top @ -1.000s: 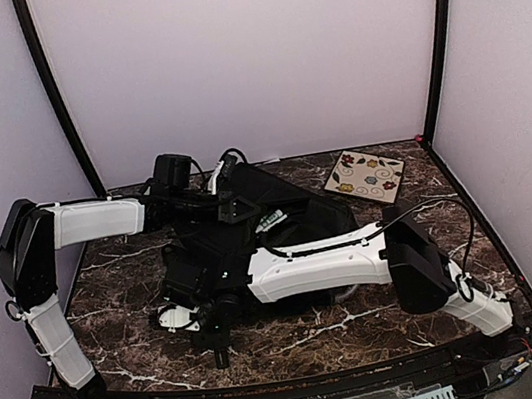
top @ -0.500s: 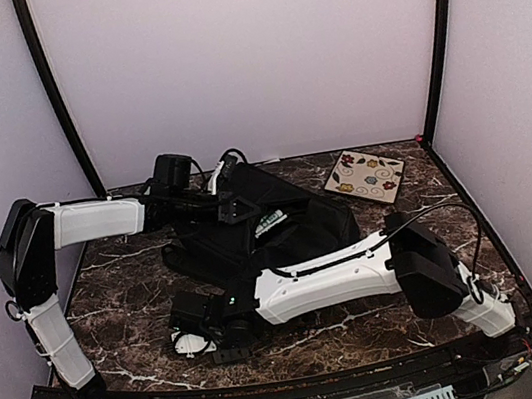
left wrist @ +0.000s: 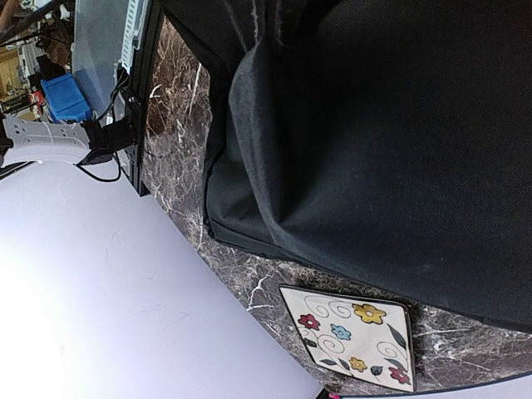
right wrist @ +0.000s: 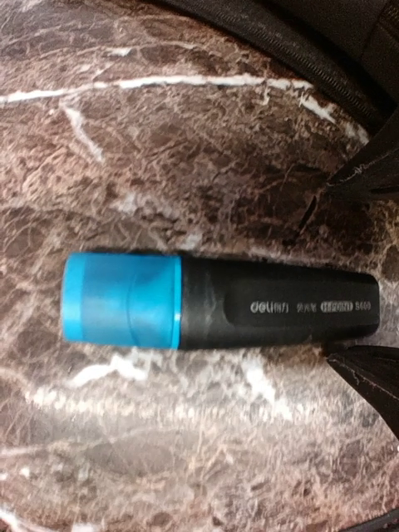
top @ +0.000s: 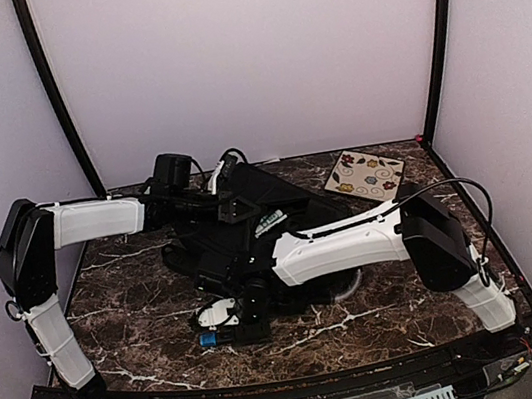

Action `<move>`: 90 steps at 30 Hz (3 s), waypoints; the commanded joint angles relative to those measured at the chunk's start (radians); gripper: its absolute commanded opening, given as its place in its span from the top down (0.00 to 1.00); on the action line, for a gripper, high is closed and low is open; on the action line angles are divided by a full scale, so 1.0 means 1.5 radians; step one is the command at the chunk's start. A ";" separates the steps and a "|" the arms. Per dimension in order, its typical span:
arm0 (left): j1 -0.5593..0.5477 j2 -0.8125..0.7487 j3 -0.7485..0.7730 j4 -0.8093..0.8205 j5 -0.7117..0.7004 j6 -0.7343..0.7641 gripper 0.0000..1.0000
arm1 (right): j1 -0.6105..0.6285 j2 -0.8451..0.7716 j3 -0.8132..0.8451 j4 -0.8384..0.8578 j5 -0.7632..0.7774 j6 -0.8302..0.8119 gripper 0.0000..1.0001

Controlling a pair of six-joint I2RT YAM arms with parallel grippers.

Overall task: Pack the student bag
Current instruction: Adjust the pen at the center of the board, then pick up the pen from the center of the board, then place the pen in the second largest pocket of the bag.

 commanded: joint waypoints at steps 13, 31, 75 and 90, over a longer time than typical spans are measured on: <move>-0.004 -0.035 0.021 0.020 0.042 0.004 1.00 | -0.009 0.083 0.122 -0.029 -0.147 0.033 0.44; -0.005 -0.036 0.019 0.019 0.042 0.003 1.00 | -0.021 -0.005 0.099 -0.076 -0.167 0.057 0.76; -0.014 -0.024 0.020 0.021 0.048 -0.003 1.00 | -0.222 -0.283 -0.310 0.267 0.198 -0.477 0.77; -0.019 -0.028 0.023 0.013 0.046 0.004 1.00 | -0.251 -0.207 -0.403 0.689 0.213 -0.645 0.66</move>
